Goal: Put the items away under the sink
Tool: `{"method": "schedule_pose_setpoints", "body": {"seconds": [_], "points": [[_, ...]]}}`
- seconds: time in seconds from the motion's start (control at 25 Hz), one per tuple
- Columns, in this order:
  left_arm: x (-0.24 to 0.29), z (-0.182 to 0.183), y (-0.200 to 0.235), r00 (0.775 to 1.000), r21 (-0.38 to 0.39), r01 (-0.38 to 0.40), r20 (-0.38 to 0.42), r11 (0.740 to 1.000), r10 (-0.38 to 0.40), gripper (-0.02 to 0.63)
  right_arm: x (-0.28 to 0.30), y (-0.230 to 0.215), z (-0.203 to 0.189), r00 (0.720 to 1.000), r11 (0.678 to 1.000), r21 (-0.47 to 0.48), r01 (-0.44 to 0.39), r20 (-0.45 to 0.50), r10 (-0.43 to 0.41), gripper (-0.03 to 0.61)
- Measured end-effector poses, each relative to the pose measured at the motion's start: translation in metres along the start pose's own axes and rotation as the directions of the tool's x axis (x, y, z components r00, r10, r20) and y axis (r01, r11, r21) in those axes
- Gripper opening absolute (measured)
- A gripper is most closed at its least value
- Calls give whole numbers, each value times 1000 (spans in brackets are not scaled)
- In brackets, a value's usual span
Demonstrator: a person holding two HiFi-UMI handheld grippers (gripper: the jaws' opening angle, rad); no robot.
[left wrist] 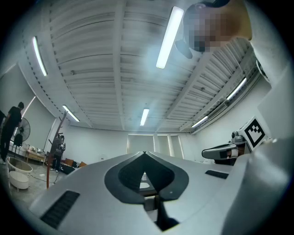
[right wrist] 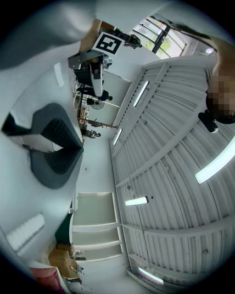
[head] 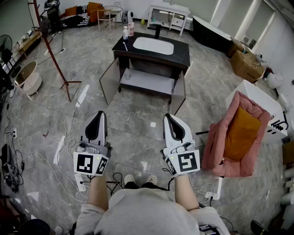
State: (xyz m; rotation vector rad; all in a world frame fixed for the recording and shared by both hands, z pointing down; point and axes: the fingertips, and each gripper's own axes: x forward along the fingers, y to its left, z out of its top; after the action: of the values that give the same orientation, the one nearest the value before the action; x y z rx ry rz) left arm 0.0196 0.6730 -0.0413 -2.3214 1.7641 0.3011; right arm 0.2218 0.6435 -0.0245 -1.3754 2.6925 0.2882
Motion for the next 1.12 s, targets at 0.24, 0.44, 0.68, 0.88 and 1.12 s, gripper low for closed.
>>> {"method": "schedule_pose_setpoints", "body": {"seconds": [0.24, 0.44, 0.68, 0.88, 1.12], "points": [[0, 6, 2, 1000, -5, -2, 8, 1000, 2, 6, 0, 0, 4, 1000, 1000, 6, 6, 2, -6, 0], [-2, 5, 6, 1000, -10, 1, 9, 1000, -1, 6, 1, 5, 4, 1000, 1000, -1, 10, 3, -10, 0], [-2, 7, 13, 1000, -10, 7, 12, 1000, -7, 6, 4, 9, 5, 1000, 1000, -6, 22, 3, -22, 0], [-4, 9, 24, 1000, -9, 21, 18, 1000, -21, 6, 10, 14, 7, 998, 999, 6, 51, 25, -51, 0], [-14, 12, 39, 998, 13, 53, 38, 998, -54, 6, 17, 27, 9, 996, 997, 3, 75, 51, -75, 0]]}}
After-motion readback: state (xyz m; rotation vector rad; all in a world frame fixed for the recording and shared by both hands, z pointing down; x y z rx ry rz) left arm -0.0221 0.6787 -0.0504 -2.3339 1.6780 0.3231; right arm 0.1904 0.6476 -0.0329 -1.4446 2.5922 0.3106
